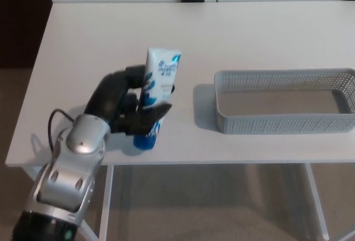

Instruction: The robot walks towards a table in front, picks a shampoo with left hand and puts it in a small grey container

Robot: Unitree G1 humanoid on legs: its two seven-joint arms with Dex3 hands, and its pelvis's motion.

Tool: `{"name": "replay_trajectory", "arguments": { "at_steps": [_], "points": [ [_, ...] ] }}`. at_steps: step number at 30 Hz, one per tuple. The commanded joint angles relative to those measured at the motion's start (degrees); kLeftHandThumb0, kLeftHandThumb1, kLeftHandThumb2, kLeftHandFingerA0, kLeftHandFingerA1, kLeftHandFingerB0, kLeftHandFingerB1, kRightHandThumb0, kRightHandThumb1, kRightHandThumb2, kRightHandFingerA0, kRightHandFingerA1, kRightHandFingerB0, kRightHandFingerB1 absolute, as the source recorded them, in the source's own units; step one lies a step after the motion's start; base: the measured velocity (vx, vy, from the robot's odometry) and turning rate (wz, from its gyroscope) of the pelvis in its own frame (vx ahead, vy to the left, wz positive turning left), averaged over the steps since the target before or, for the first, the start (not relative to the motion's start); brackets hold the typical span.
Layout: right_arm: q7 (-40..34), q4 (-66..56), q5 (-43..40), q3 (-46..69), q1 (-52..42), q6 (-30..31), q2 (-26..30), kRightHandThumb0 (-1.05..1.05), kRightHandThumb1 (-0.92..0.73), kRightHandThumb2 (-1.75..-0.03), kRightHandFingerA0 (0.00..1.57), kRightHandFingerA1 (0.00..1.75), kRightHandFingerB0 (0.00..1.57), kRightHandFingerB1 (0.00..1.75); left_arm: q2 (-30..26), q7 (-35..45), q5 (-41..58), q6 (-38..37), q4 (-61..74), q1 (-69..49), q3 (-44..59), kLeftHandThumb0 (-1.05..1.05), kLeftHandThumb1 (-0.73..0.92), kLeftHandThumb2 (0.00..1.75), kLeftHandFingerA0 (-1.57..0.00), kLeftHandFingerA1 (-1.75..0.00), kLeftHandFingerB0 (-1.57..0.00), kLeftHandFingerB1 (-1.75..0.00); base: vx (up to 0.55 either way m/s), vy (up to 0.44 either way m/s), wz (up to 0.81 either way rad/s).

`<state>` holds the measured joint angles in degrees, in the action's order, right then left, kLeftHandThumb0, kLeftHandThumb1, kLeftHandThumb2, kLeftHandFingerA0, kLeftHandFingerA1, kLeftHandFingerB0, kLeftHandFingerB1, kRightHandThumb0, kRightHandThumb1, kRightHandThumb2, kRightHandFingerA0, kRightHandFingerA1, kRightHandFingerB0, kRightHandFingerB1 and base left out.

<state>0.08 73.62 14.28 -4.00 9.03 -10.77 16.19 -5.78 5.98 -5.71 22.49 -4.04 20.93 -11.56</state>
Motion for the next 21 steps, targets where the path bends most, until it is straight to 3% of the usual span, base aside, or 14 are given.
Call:
{"name": "replay_trajectory", "arguments": {
  "at_steps": [1, 2, 4, 5, 6, 9, 10, 13, 16, 17, 21],
  "points": [
    [-0.2, 0.2, 0.0, -0.1, -0.3, 0.5, 0.8, -0.31, -0.65, -0.58, 0.76, 0.47, 0.62, 0.42, -2.0, 0.2, -5.8, -3.3, 3.0, 6.8, -3.4, -0.11, 0.69, 0.89, -0.84, -1.53, -0.79, -1.32, 0.0, 0.0, 0.0],
    [-0.3, 0.3, -0.1, -0.1, -0.6, 0.3, 0.8, -0.31, -0.65, -0.58, 0.76, 0.47, 0.62, 0.42, -2.0, 0.5, -7.4, -2.8, 3.4, 9.0, -5.6, -0.14, 0.73, 0.77, -0.76, -1.44, -0.8, -1.24, 0.0, 0.0, 0.0],
    [-0.3, 0.3, -0.1, -0.1, -0.7, 0.2, 0.8, -0.31, -0.65, -0.58, 0.76, 0.47, 0.62, 0.42, -2.2, 0.5, -7.8, -2.4, 3.6, 10.0, -6.7, -0.14, 0.73, 0.77, -0.76, -1.44, -0.8, -1.24, 0.0, 0.0, 0.0],
    [-0.1, 0.1, 0.0, -0.2, -0.9, 0.0, 0.9, -0.31, -0.64, -0.6, 0.74, 0.47, 0.6, 0.42, -2.0, 0.5, -11.5, -3.1, 2.4, 13.4, -10.7, -0.18, 0.79, 0.68, -0.74, -1.56, -0.71, -1.43, 0.0, 0.0, 0.0],
    [-0.1, 0.0, 0.0, -0.3, -1.1, -0.1, 0.8, -0.29, -0.66, -0.59, 0.75, 0.46, 0.61, 0.42, -1.8, 0.2, -13.8, -3.1, 1.4, 15.6, -13.3, -0.17, 0.82, 0.67, -0.7, -1.63, -0.63, -1.48, 0.0, 0.0, 0.0],
    [-0.4, 0.1, 0.5, -0.8, -1.0, 0.0, 0.6, -0.3, -0.67, -0.59, 0.73, 0.45, 0.6, 0.41, -0.7, -0.8, -16.7, -1.6, -1.3, 19.3, -17.2, -0.11, 0.74, 0.71, -0.72, -1.7, -0.66, -1.52, 0.0, 0.0, 0.0],
    [-0.4, 0.1, 0.9, -1.3, -1.0, -0.1, 0.5, -0.31, -0.67, -0.59, 0.73, 0.45, 0.6, 0.41, 0.4, -1.5, -17.7, -2.3, -3.5, 21.0, -19.0, -0.15, 0.75, 0.64, -0.71, -1.75, -0.59, -1.6, 0.0, 0.0, 0.0],
    [-0.8, 0.1, 1.2, -1.9, -0.8, -0.3, 0.4, -0.3, -0.67, -0.59, 0.73, 0.46, 0.6, 0.41, 2.3, -1.4, -18.4, -3.3, -7.7, 24.0, -21.7, -0.14, 0.76, 0.66, -0.73, -1.75, -0.62, -1.51, 0.0, 0.0, 0.0],
    [-0.9, 0.1, 0.9, -1.9, -0.6, -0.2, 0.1, -0.3, -0.67, -0.59, 0.73, 0.45, 0.6, 0.41, 4.4, -0.7, -18.3, -3.8, -11.6, 26.3, -23.4, -0.13, 0.76, 0.65, -0.73, -1.74, -0.62, -1.53, 0.0, 0.0, 0.0],
    [-0.8, -0.2, 0.9, -1.9, -0.9, -0.7, 0.1, -0.3, -0.68, -0.59, 0.72, 0.45, 0.6, 0.41, 6.3, -1.1, -18.7, -4.3, -14.5, 27.4, -24.7, -0.06, 0.64, 0.7, -0.84, -1.63, -0.73, -1.43, 0.0, 0.0, 0.0],
    [-1.0, -0.2, 1.1, -2.2, -1.0, -0.9, 0.1, -0.29, -0.68, -0.59, 0.73, 0.45, 0.6, 0.41, 7.9, -1.4, -19.2, -5.0, -17.4, 28.4, -25.0, -0.08, 0.65, 0.7, -0.85, -1.62, -0.73, -1.43, 0.0, 0.0, 0.0]
  ]
}}
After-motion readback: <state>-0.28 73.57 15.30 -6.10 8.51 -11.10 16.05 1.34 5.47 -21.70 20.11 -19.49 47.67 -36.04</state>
